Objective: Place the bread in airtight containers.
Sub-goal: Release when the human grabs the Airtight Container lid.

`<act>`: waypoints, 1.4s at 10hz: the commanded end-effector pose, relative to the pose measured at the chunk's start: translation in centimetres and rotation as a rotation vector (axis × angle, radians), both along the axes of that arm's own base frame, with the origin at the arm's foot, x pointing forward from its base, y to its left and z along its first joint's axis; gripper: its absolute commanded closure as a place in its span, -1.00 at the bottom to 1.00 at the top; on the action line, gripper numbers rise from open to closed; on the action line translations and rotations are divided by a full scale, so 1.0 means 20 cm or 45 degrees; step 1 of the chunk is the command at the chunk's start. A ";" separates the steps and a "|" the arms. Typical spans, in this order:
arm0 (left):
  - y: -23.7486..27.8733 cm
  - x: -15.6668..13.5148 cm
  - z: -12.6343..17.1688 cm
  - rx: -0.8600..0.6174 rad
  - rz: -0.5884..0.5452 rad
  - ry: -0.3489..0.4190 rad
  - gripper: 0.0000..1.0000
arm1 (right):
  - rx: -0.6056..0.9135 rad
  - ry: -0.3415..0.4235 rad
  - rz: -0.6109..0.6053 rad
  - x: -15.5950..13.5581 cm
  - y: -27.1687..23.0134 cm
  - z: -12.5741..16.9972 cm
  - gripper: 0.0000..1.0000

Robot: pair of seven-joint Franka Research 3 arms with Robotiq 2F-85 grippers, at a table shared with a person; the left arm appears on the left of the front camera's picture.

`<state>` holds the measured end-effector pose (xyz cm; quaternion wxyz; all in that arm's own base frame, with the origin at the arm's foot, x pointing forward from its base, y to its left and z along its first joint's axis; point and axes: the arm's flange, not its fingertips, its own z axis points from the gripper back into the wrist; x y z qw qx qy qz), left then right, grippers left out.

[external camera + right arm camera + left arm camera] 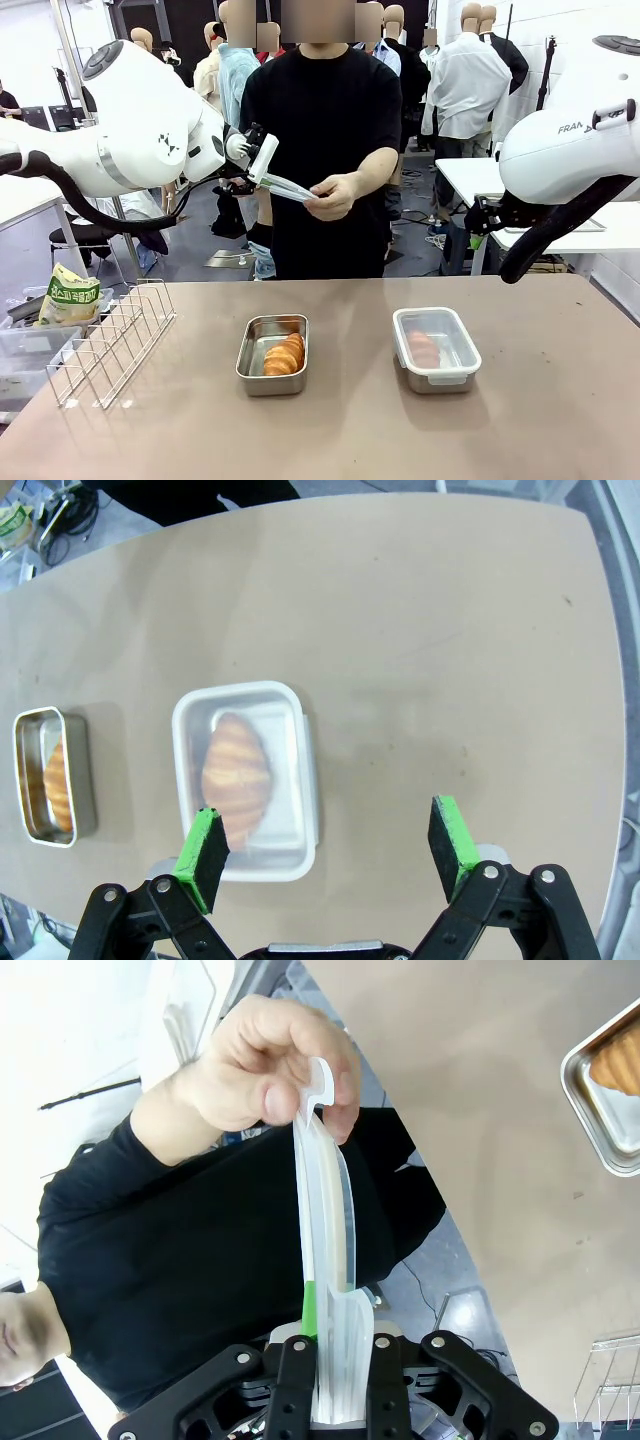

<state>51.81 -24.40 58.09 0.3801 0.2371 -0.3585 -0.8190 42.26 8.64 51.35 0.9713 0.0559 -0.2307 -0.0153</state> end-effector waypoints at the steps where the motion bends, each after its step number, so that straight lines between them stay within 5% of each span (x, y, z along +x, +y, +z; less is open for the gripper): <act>1: -0.01 0.00 0.02 0.003 0.014 -0.024 1.00 | 0.003 0.003 0.000 0.00 0.00 0.00 -1.00; 14: -0.01 0.00 0.02 0.003 0.014 -0.024 1.00 | 0.003 0.003 0.000 0.00 0.00 0.00 -1.00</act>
